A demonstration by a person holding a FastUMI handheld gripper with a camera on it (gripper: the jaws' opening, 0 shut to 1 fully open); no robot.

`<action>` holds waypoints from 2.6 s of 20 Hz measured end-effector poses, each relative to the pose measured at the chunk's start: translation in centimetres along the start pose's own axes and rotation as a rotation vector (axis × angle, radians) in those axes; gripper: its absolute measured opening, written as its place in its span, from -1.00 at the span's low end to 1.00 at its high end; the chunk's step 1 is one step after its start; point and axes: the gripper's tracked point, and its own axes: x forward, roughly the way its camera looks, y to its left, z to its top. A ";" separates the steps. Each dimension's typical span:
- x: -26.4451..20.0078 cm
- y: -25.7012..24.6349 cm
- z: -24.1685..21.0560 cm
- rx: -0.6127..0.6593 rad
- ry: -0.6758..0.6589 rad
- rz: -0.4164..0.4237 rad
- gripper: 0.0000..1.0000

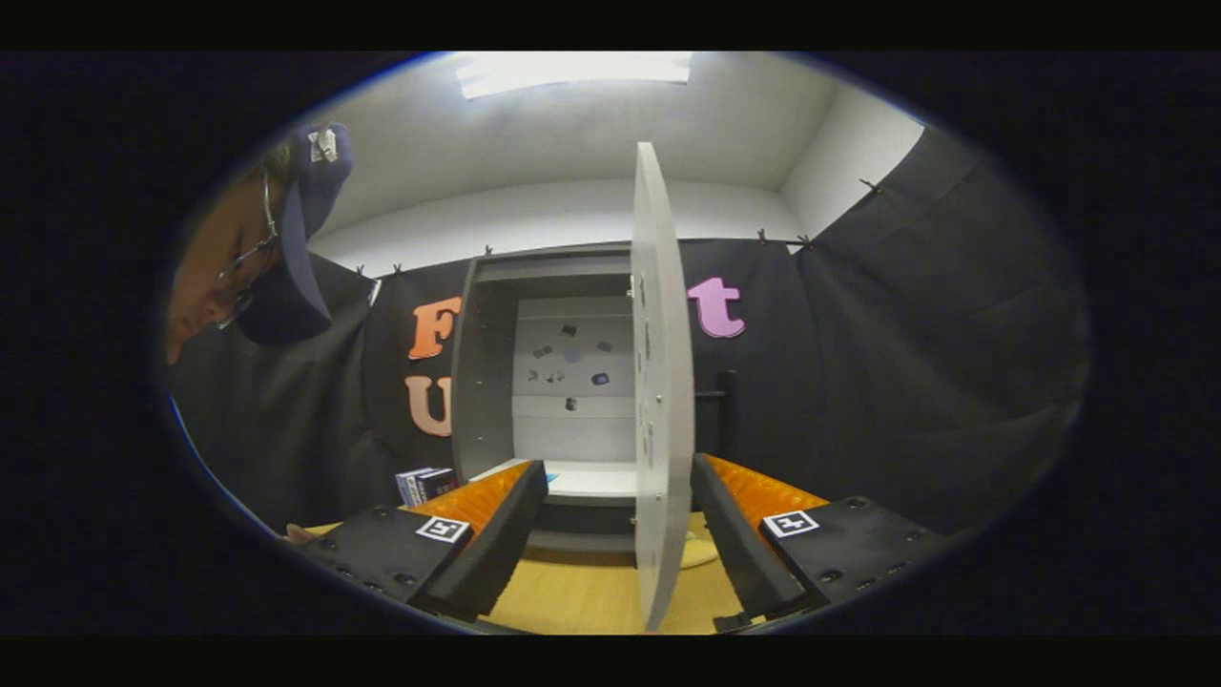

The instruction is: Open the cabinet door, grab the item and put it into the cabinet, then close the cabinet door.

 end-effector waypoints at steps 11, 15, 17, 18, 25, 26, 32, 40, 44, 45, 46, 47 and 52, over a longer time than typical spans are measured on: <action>3.1 -10.9 -2.7 0.051 0.068 -0.210 0.95; 6.2 -12.4 -5.6 0.098 0.117 -0.216 0.95; 6.9 -12.9 -5.8 0.105 0.109 -0.228 0.95; 7.1 -12.9 -5.6 0.109 0.099 -0.230 0.95; 7.0 -11.8 -5.0 0.029 0.074 -0.267 0.93; 7.2 -11.6 -4.9 0.022 0.074 -0.282 0.93; 6.5 -9.5 -5.0 0.042 0.074 -0.380 0.93; 6.1 -3.9 -4.5 -0.062 0.071 -0.490 0.93; 6.3 0.2 -5.0 -0.054 0.066 -0.477 0.93; 6.6 1.4 -5.2 -0.043 0.063 -0.465 0.93; 7.0 2.5 -5.4 -0.030 0.062 -0.447 0.93; 7.5 3.9 -5.6 -0.017 0.060 -0.426 0.93; 10.7 10.3 -6.7 0.045 0.062 -0.305 0.94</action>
